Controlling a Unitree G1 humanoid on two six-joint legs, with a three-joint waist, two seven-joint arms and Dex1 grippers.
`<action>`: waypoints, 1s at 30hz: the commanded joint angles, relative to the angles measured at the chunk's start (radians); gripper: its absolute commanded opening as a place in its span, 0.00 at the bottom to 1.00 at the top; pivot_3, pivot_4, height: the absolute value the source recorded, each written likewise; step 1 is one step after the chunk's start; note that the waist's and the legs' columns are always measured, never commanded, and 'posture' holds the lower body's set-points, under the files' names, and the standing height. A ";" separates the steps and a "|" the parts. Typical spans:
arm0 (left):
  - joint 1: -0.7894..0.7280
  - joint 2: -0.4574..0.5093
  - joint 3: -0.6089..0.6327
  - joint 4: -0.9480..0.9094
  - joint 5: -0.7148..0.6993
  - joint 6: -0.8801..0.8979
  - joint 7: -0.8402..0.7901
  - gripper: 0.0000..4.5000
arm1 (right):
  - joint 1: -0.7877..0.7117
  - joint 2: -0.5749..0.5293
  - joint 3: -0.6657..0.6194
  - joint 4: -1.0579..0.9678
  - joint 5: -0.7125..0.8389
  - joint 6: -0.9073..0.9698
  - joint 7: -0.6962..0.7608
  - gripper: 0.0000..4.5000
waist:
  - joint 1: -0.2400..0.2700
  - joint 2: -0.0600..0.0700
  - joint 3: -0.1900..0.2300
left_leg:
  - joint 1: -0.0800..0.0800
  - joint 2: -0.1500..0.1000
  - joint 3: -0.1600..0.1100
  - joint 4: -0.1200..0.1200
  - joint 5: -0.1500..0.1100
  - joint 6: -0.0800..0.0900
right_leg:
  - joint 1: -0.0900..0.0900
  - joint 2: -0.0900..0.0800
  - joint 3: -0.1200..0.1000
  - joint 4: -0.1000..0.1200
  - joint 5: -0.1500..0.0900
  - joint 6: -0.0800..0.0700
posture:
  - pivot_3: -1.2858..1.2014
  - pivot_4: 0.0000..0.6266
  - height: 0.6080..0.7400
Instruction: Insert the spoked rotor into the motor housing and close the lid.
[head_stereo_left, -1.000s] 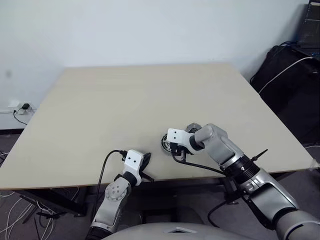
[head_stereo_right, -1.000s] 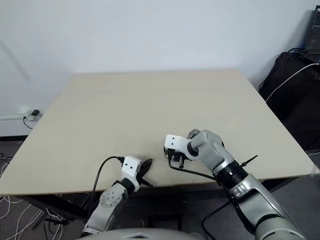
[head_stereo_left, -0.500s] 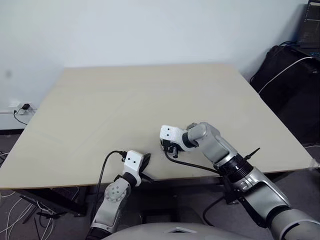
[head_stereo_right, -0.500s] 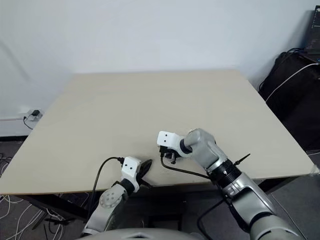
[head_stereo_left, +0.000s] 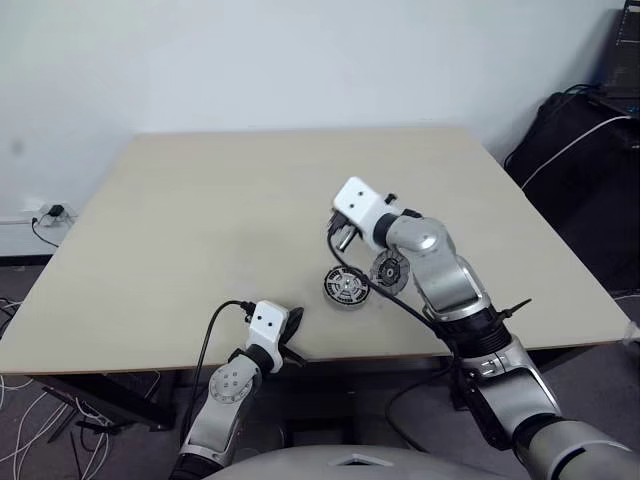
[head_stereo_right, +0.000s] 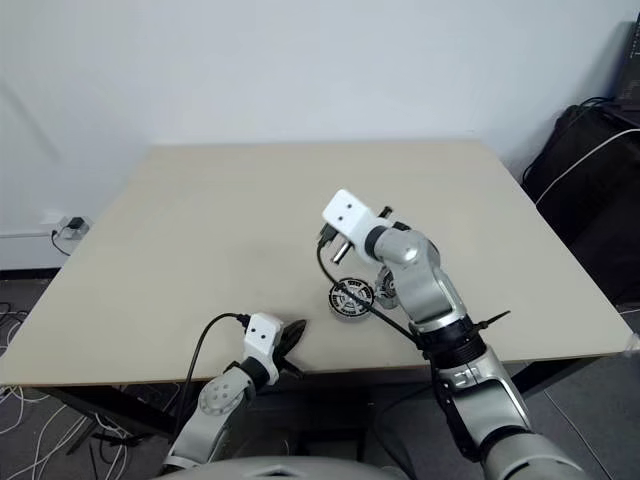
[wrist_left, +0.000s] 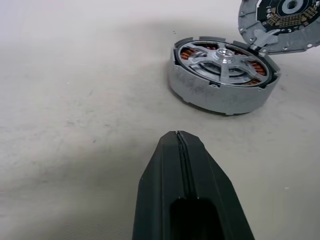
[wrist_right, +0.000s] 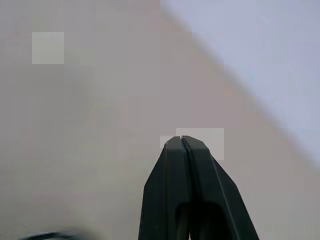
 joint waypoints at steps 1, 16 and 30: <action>-0.017 0.005 -0.007 -0.017 -0.007 -0.002 -0.015 0.00 | 0.034 -0.021 -0.095 -0.015 -0.047 -0.026 -0.154 0.01 | 0.000 0.000 0.000 | 0.000 0.000 0.000 0.000 0.000 0.000 | 0.000 0.000 0.000 0.000 0.001 -0.003 | 0.52 0.00 1.00; -0.021 0.026 -0.011 -0.028 -0.007 0.025 -0.046 0.00 | 0.440 -0.049 -0.243 -0.306 0.096 0.244 -0.072 0.01 | -0.017 0.003 -0.001 | 0.001 0.002 0.004 0.000 0.000 0.002 | 0.003 0.002 0.003 0.001 -0.002 0.002 | 0.52 0.00 1.00; -0.022 0.031 -0.012 -0.034 -0.009 0.031 -0.048 0.00 | 0.450 -0.023 -0.135 -0.339 0.221 0.250 -0.028 0.01 | -0.020 0.001 0.001 | 0.002 0.002 0.004 0.000 0.000 0.002 | 0.003 0.001 0.003 0.000 -0.001 0.003 | 0.52 0.00 1.00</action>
